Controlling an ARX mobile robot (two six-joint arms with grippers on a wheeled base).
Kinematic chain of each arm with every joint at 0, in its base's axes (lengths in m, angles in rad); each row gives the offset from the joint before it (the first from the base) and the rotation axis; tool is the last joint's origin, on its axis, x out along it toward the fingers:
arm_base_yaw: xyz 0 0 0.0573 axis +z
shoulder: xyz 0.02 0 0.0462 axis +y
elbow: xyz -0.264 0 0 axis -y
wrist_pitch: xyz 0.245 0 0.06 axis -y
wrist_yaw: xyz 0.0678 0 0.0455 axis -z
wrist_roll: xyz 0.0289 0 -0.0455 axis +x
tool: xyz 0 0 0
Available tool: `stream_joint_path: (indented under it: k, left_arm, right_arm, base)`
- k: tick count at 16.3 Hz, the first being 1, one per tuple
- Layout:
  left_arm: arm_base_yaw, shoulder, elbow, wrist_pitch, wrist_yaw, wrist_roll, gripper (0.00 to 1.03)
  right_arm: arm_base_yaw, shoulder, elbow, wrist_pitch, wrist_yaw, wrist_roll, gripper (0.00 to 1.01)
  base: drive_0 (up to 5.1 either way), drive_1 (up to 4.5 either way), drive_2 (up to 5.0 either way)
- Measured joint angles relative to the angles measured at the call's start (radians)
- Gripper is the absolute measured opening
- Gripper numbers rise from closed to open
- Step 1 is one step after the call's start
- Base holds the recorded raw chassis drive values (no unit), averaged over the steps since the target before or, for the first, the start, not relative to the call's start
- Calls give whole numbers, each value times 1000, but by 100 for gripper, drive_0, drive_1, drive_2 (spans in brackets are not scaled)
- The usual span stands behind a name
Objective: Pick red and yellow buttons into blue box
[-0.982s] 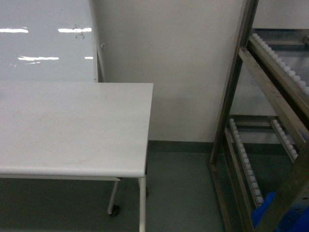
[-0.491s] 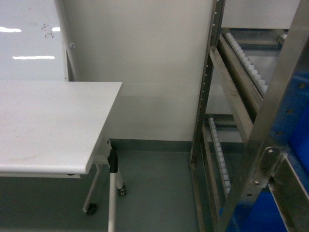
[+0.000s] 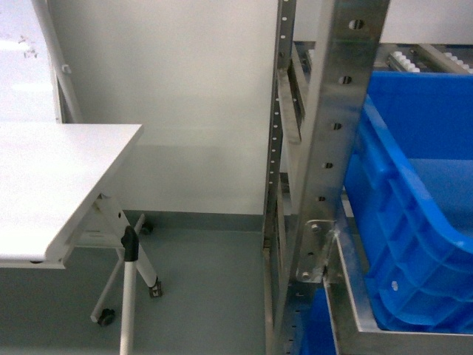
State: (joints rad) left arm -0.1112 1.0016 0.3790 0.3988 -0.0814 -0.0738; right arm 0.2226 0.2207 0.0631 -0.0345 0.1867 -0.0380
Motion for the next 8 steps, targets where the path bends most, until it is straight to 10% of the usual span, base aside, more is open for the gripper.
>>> stream_joint_path:
  k: [8]
  left_arm:
    - [0,-1,0,-2,0,0,27]
  right_arm:
    - [0,-2,0,0,0,0,39]
  base:
    - [504,-236,-236]
